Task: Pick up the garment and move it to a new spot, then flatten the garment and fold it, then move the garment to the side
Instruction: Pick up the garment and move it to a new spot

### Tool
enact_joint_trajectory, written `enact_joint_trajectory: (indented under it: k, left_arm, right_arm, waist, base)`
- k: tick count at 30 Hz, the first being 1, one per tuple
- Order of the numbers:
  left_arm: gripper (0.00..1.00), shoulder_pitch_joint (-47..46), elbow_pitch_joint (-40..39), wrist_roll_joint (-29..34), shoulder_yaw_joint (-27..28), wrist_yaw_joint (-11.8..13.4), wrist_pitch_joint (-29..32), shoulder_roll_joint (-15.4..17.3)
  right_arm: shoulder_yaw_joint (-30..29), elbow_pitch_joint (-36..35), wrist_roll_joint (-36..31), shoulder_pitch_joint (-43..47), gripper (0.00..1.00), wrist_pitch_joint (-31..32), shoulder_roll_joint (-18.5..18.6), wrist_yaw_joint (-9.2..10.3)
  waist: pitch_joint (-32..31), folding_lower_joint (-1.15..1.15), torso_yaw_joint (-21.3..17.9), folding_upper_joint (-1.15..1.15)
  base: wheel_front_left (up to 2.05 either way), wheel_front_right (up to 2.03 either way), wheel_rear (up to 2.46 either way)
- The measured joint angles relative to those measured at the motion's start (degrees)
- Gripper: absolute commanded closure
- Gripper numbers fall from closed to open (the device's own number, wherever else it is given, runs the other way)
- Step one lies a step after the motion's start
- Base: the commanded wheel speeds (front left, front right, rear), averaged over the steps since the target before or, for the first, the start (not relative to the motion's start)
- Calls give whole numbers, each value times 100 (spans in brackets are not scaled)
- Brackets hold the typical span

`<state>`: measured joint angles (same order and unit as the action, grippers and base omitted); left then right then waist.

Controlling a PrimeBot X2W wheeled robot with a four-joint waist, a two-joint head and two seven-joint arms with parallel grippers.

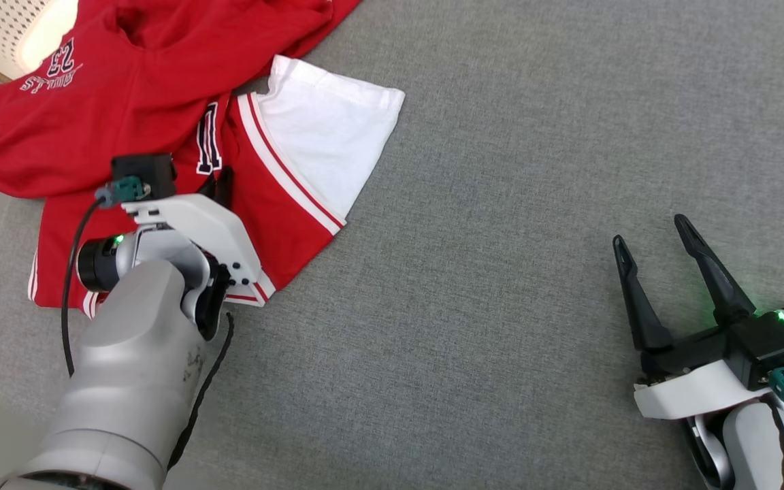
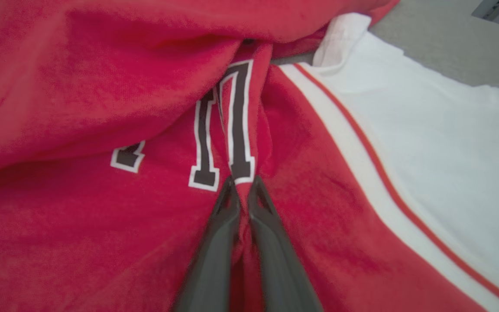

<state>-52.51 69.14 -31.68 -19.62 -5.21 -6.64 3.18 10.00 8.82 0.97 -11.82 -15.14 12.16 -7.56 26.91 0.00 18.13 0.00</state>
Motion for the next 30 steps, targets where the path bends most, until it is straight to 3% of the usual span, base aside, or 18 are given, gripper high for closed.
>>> enact_joint_trajectory:
  k: [4,8,14,20,26,30]
  left_arm:
    - [100,121,2,111,-82,-40,-644,60]
    - [100,149,-394,178,-71,-101,-816,257]
    - [100,454,-1914,174,35,-204,-835,554]
    - [100,771,-3237,-732,-227,-205,-619,739]
    - [100,985,-4466,-1682,0,-200,-60,894]
    - [100,1009,-5196,-2056,258,96,164,828]
  right_arm:
    - [-2,105,68,15,0,2,-112,1]
    - [99,188,123,113,0,3,-288,1]
    - [319,318,278,283,0,3,-610,1]
    - [426,387,446,534,0,3,-827,1]
    - [425,313,631,787,0,3,-922,1]
    - [387,236,706,864,0,3,-929,1]
  waist:
    - [-229,0,-25,0]
    - [-586,0,-52,0]
    - [-1252,0,-145,0]
    - [-1944,0,-348,0]
    - [-2466,0,-781,0]
    - [-2667,0,-1161,0]
  base:
    - [0,0,0]
    - [0,0,0]
    - [0,0,0]
    - [0,0,0]
    - [0,0,0]
    - [0,0,0]
